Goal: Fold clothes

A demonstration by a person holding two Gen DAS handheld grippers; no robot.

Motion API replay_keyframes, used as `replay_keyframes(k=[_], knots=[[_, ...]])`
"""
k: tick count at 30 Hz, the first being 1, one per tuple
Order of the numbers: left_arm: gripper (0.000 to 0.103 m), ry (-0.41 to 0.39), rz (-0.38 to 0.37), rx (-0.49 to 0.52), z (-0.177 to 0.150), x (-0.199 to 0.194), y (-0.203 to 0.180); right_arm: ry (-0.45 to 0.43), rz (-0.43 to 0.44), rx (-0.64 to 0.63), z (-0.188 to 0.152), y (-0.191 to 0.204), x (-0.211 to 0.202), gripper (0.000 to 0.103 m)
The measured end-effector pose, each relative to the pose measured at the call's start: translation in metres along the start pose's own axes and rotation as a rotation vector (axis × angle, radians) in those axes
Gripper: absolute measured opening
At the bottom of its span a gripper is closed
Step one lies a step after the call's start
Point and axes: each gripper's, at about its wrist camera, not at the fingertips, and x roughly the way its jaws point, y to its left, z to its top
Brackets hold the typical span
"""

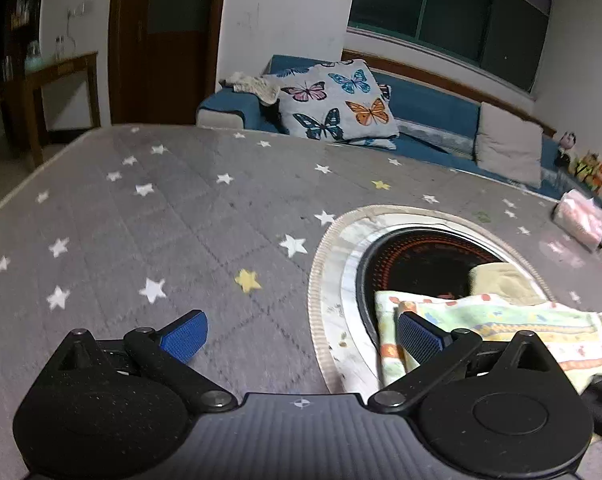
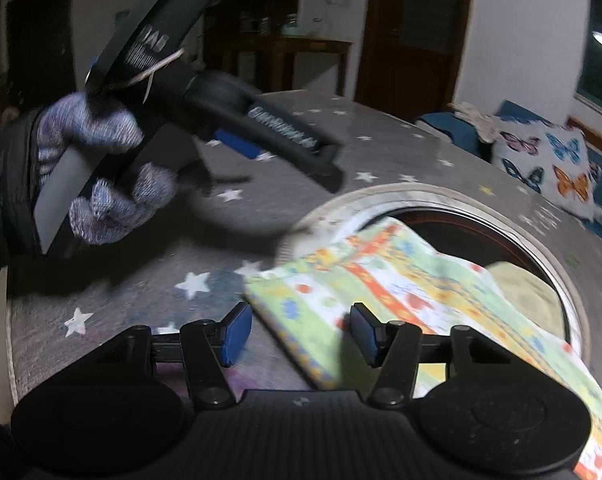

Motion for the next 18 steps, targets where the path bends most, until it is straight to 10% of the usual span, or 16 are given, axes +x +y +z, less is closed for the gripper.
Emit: replay_keyframes(k=[9, 18], knots=[[0.103, 0.068, -0.143, -0.126, -0.004, -0.002, 0.004, 0.008, -0.036, -0.023, 0.006, 0.012, 0.011, 0.015], [0.102, 0.140, -0.256, -0.264, -0.006, 0.005, -0.010, -0.078, -0.002, 0.128, 0.012, -0.011, -0.023, 0.010]])
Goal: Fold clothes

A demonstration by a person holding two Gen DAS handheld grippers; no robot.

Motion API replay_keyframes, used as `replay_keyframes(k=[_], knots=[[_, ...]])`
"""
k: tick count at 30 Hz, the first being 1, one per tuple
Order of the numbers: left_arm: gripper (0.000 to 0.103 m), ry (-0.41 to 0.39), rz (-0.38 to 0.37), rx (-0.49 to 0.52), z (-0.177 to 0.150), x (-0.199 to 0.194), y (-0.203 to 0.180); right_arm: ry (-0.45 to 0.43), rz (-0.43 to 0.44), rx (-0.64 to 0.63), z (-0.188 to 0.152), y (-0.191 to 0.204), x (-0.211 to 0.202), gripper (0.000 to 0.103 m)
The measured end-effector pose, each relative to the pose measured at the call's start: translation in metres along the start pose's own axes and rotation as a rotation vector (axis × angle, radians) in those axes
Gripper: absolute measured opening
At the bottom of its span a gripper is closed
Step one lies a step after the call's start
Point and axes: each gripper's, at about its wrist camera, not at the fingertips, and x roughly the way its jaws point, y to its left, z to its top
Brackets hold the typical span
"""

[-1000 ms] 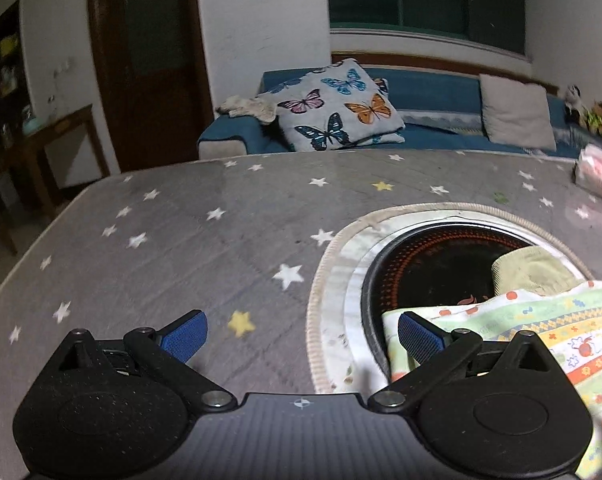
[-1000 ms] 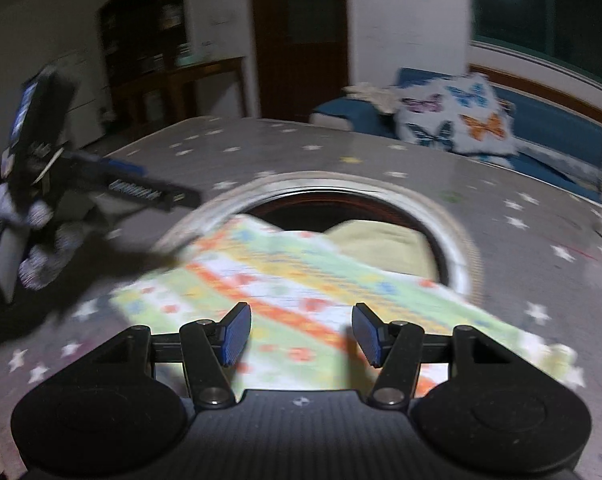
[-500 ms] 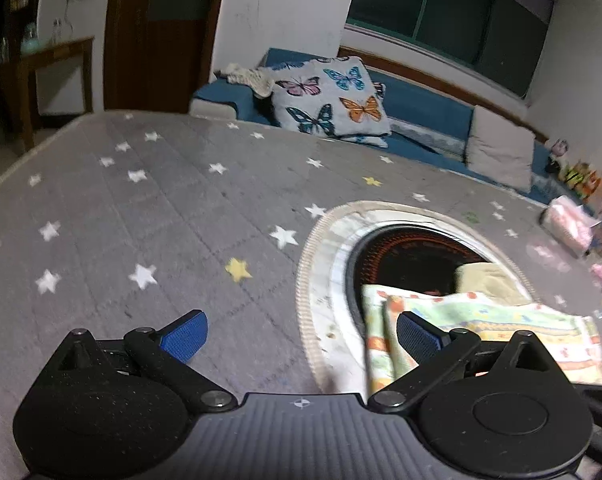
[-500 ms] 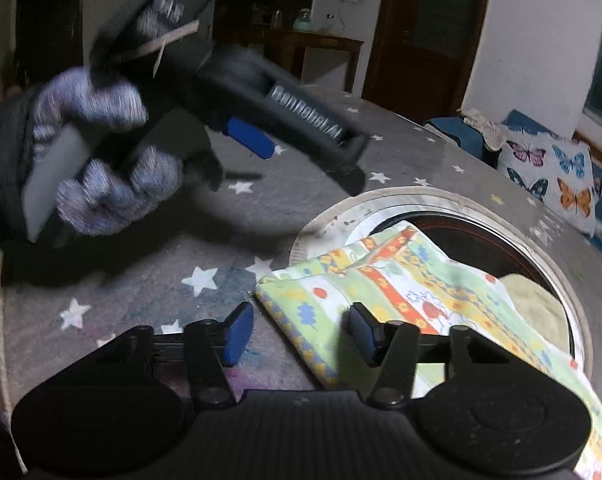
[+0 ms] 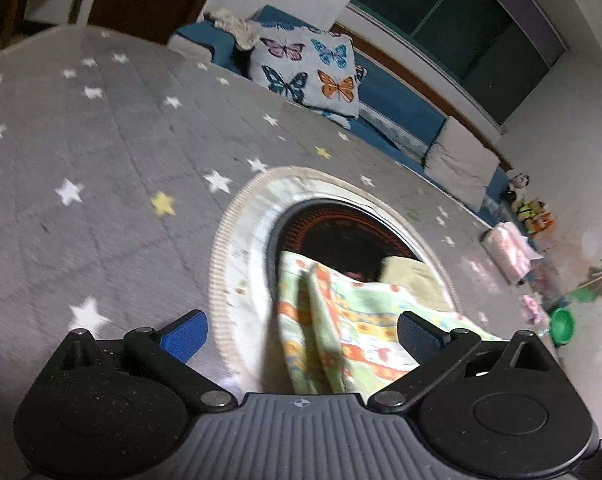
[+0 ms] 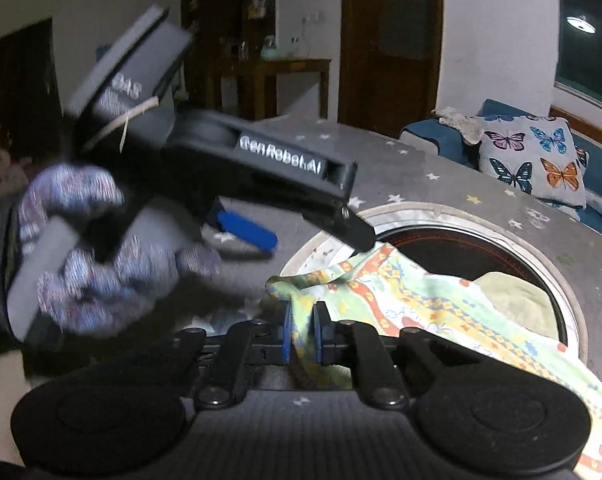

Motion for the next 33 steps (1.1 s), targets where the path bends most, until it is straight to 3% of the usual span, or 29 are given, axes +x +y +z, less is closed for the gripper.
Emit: replay_keyframes(k=[5, 8, 10, 12, 16, 21, 24, 27, 30, 33], knots=[[0.086, 0.057, -0.059, -0.058, -0.007, 0.014, -0.007, -0.034, 0.010, 0.043, -0.001, -0.008, -0.015, 0.009], [0.061, 0.097, -0.095, -0.095, -0.011, 0.024, -0.007, -0.040, 0.022, 0.055, -0.004, -0.010, -0.020, 0.009], [0.037, 0.098, -0.103, -0.109, -0.013, 0.027, -0.006, -0.042, 0.025, 0.064, -0.006, -0.010, -0.022, 0.009], [0.023, 0.095, -0.113, -0.104, -0.011, 0.028, -0.005, -0.042, 0.031, 0.081, -0.010, -0.014, -0.025, 0.010], [0.016, 0.095, -0.105, -0.091, -0.012, 0.028, -0.005, -0.045, 0.004, 0.133, -0.019, -0.029, -0.039, 0.012], [0.016, 0.088, -0.100, -0.070, -0.012, 0.027, -0.008, -0.040, -0.138, 0.236, -0.036, -0.075, -0.057, 0.016], [0.016, 0.085, -0.090, -0.054, -0.014, 0.027, -0.009, -0.025, -0.272, 0.286, -0.050, -0.109, -0.064, 0.032], [0.016, 0.079, -0.084, -0.039, -0.014, 0.026, -0.011, -0.007, -0.405, 0.341, -0.064, -0.137, -0.068, 0.041], [0.016, 0.070, -0.076, -0.018, -0.014, 0.025, -0.014, -0.005, -0.490, 0.399, -0.076, -0.159, -0.072, 0.051], [0.015, 0.059, -0.067, 0.013, -0.014, 0.023, -0.018, -0.001, -0.544, 0.452, -0.085, -0.178, -0.072, 0.055]])
